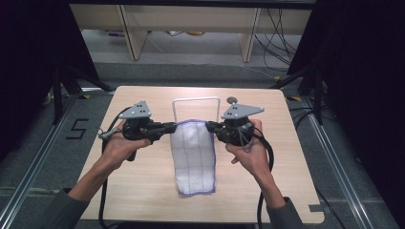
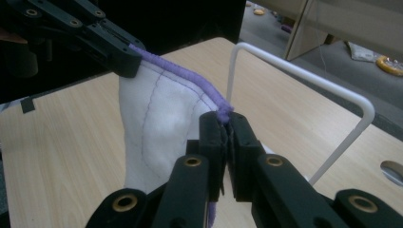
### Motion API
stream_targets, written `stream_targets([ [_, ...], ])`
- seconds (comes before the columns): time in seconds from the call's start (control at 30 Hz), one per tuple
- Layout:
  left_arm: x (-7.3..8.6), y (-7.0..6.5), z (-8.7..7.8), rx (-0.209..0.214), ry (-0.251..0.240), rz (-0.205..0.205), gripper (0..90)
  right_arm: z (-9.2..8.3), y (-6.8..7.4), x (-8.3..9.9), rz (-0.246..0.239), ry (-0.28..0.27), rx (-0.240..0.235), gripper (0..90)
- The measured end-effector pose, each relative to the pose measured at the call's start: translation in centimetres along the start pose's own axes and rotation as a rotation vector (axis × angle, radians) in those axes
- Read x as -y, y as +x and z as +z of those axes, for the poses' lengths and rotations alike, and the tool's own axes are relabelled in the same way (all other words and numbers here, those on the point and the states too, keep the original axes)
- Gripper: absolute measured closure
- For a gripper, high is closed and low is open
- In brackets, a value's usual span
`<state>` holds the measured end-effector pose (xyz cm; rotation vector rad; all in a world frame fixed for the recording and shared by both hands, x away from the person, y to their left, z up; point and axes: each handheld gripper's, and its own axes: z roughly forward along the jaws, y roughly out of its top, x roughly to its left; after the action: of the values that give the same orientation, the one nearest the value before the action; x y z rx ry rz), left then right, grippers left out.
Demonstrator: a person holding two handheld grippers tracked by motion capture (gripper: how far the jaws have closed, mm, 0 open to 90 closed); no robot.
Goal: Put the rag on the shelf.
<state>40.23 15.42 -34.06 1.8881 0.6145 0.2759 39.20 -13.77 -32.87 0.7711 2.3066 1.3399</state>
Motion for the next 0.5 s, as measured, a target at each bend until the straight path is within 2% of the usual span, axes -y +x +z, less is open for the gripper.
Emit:
stream_targets([
  [0.13,-1.1,0.1,-0.1,-0.006,-0.006,0.017,86.0,-0.4,-0.3,-1.0,0.016,-0.010,0.011,86.6],
  [0.2,-1.6,0.4,-0.1,-0.014,-0.014,0.012,86.0,-0.5,-0.7,-1.4,0.007,-0.017,0.016,86.6],
  [0.27,-2.0,0.7,0.1,-0.024,-0.021,0.004,86.0,-0.5,-1.0,-1.7,0.028,-0.023,0.016,86.6],
  [0.33,-2.4,1.0,0.2,-0.027,-0.023,0.005,86.0,-0.4,-1.4,-2.1,0.026,-0.033,0.032,86.6],
  [0.37,-2.6,1.2,0.3,-0.033,-0.024,0.006,86.0,-0.4,-1.6,-2.2,0.040,-0.020,0.027,86.6],
  [0.4,-2.9,1.3,0.4,-0.036,-0.025,0.007,86.0,-0.4,-1.9,-2.4,0.031,-0.024,0.031,86.6],
  [0.5,-3.6,1.8,0.7,-0.054,-0.017,0.015,86.1,-0.1,-2.6,-2.9,0.044,-0.023,0.045,86.6],
])
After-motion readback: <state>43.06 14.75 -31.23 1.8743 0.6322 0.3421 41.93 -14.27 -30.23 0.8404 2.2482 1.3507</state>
